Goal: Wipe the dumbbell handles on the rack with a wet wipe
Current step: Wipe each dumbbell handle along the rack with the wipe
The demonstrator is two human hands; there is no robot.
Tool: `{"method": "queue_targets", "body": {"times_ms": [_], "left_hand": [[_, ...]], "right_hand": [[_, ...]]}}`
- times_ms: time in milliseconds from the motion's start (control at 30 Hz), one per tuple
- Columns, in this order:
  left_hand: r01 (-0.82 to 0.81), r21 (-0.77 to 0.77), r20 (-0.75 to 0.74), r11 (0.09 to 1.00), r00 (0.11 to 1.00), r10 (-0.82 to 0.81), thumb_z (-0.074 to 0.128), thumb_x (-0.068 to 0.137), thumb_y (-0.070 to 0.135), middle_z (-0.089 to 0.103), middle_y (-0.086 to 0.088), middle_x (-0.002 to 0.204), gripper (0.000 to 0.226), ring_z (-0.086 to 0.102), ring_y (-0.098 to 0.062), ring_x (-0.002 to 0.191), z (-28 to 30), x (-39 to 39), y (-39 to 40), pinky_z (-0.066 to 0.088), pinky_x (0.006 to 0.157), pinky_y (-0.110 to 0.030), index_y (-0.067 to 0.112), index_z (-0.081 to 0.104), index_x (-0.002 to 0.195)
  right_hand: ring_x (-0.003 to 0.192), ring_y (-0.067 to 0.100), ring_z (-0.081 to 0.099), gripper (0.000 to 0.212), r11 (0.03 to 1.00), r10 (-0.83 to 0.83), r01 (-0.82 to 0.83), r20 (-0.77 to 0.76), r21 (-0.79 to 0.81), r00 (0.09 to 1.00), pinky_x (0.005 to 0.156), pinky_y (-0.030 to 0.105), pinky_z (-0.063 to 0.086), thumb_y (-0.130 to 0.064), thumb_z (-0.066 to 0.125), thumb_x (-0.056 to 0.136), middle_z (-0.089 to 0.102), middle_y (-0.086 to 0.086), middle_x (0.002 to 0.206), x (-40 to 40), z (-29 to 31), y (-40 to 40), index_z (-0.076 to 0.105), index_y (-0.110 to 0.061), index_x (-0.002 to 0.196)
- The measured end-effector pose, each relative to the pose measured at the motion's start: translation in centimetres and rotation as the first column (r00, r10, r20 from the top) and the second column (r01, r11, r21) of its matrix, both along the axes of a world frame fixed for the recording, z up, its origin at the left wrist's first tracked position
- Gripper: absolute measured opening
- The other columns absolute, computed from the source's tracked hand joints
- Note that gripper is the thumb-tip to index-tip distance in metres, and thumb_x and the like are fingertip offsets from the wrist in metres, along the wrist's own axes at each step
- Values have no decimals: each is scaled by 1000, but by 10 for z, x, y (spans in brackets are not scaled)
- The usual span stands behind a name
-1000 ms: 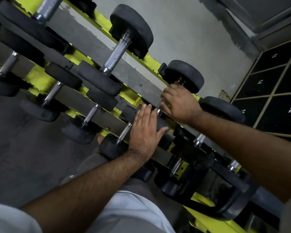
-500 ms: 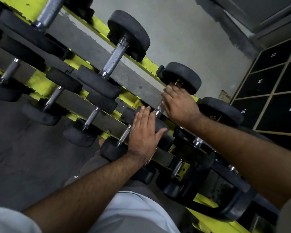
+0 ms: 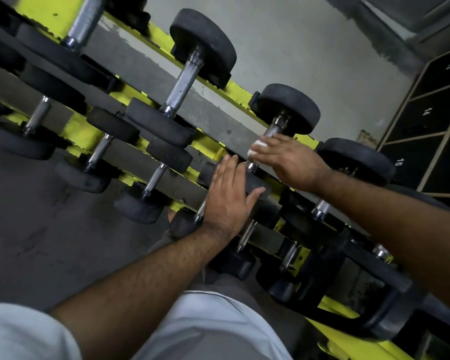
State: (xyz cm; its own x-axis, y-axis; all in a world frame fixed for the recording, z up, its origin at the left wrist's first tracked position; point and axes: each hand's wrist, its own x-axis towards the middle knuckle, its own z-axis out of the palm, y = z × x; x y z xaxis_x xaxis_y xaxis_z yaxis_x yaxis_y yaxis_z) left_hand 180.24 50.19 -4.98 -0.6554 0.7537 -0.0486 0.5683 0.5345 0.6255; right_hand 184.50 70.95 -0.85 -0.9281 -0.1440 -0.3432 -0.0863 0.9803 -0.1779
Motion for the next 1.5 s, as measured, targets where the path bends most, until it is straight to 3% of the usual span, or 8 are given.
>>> {"method": "queue_targets", "body": {"times_ms": [333,533,667,833,967,1200,1367,1500], "left_hand": [[5,10,-29,1000,1000,-5,44,95,59,45,-19,147,70,33,-31,144,-6,-5,-2,35,116,-47,1,49,135],[23,34,0,999,1000,-23,44,95,59,46,-20,146,71,35,-31,143,-6,-10,-4,36,115,-48,0,49,135],[21,34,19,999,1000,-22,46,95,58,45,-18,147,71,34,-30,144,-7,-15,-6,34,116,-45,1,48,137],[29,51,45,998,998,-31,44,95,59,47,-19,146,72,34,-31,143,-5,-18,-7,35,116,-46,-1,49,135],[15,57,100,998,995,-20,48,94,57,44,-17,148,72,32,-29,145,-4,-18,-7,31,118,-43,0,48,137],[18,-21,124,1000,992,-15,60,93,50,44,-15,149,66,31,-27,145,15,-18,-4,30,119,-41,3,48,138],[4,-113,60,994,998,3,55,96,48,39,-13,152,64,28,-25,146,31,-9,2,25,119,-36,6,44,142],[-35,-166,-6,985,999,35,54,98,40,36,-12,153,57,30,-24,143,46,4,3,27,118,-34,6,42,143]], "right_hand": [[142,32,43,54,978,-205,210,-166,12,965,105,48,44,-4,43,96,45,11,154,15,-12,17,45,-10,150],[150,27,28,56,997,-41,49,-141,52,989,123,43,18,-24,37,99,37,9,159,26,-28,-9,39,-11,153],[151,29,28,66,918,-359,386,-226,88,905,115,48,32,-1,49,92,33,11,161,13,-25,2,33,-9,155],[147,30,35,51,999,-20,13,-195,-40,981,122,44,23,-24,37,101,44,11,155,23,-35,-4,47,-9,149],[144,32,40,54,974,-218,225,-269,-8,938,109,49,40,-6,40,94,49,11,152,13,-31,15,49,-10,147],[128,25,58,39,999,-10,0,-243,-42,970,110,41,39,-28,53,93,67,4,132,14,-22,-14,69,-14,126],[93,24,70,28,949,-313,276,-330,-154,891,77,37,55,-27,51,90,76,2,100,13,-4,-35,75,-19,102],[87,15,65,22,650,-743,598,-228,-470,629,68,26,46,-24,57,93,73,-5,100,43,15,-50,73,-22,109]]}}
